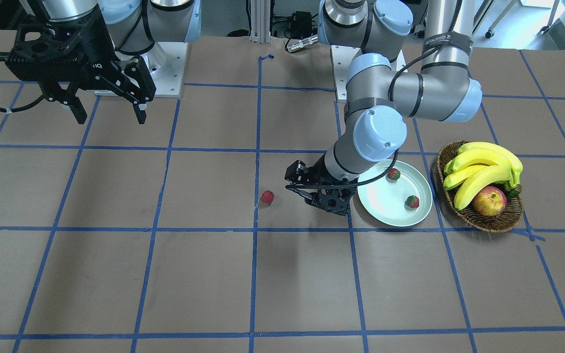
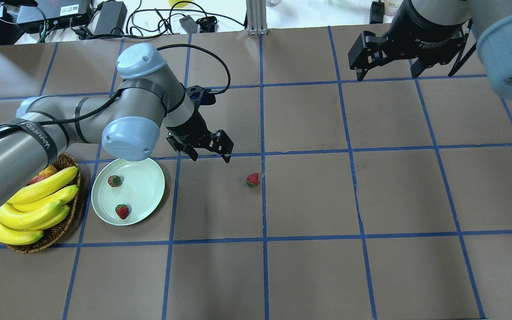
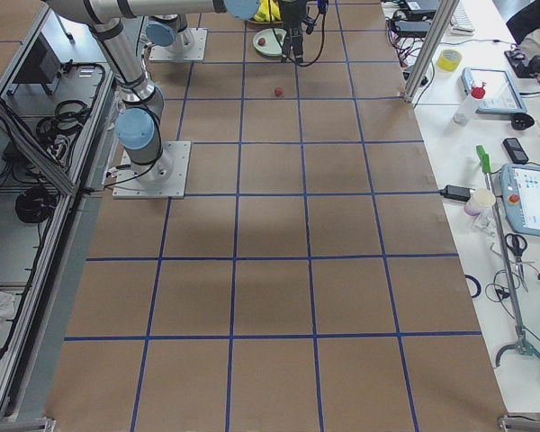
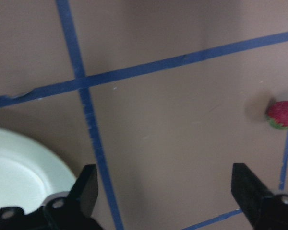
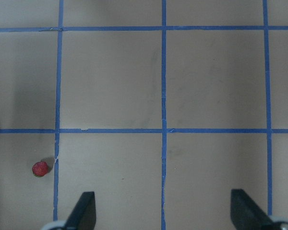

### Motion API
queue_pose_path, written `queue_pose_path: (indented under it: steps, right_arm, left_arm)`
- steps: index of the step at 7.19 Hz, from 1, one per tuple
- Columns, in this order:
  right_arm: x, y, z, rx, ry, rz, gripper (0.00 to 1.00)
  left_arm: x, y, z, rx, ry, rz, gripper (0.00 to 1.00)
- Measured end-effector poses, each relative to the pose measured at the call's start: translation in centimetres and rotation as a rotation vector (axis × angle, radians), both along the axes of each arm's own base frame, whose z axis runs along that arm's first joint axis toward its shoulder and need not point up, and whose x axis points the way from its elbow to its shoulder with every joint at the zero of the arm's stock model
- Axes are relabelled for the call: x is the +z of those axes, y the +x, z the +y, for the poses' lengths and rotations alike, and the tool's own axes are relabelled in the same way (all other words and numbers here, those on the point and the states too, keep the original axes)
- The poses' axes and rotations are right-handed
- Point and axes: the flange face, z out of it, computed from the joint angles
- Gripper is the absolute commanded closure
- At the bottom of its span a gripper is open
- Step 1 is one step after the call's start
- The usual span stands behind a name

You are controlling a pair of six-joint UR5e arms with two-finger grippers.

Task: Collect all strawberries into plate
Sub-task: 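Move the left gripper to the last strawberry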

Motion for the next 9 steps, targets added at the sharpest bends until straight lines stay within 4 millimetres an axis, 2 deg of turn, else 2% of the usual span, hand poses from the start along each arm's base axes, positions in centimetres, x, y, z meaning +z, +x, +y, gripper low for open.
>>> queue_pose_path:
  steps: [2,5,8,9]
  right_arm:
    - [0.0,0.0,0.0,0.0,0.0,0.0,0.0]
    - [0.0,0.0,-0.1,0.0,0.001,-0.001,0.0]
    - [0.0,0.1,-0.1,0.002,0.0,-0.004,0.0]
    - [0.0,0.1,-0.1,0.003,0.0,-0.004,0.0]
  left_arm:
    - [-0.2,-3.0,0.4,-0.044,-0.059,0.017,0.0]
    - [-2.9,-6.4,0.7,-0.116,-0.105,0.023,0.0]
    - [-6.3,-7.5,1.2,-0.157,-0.089,0.014,0.0]
    - [-6.9,-7.7,1.7,-0.171,-0.079,0.013,0.11]
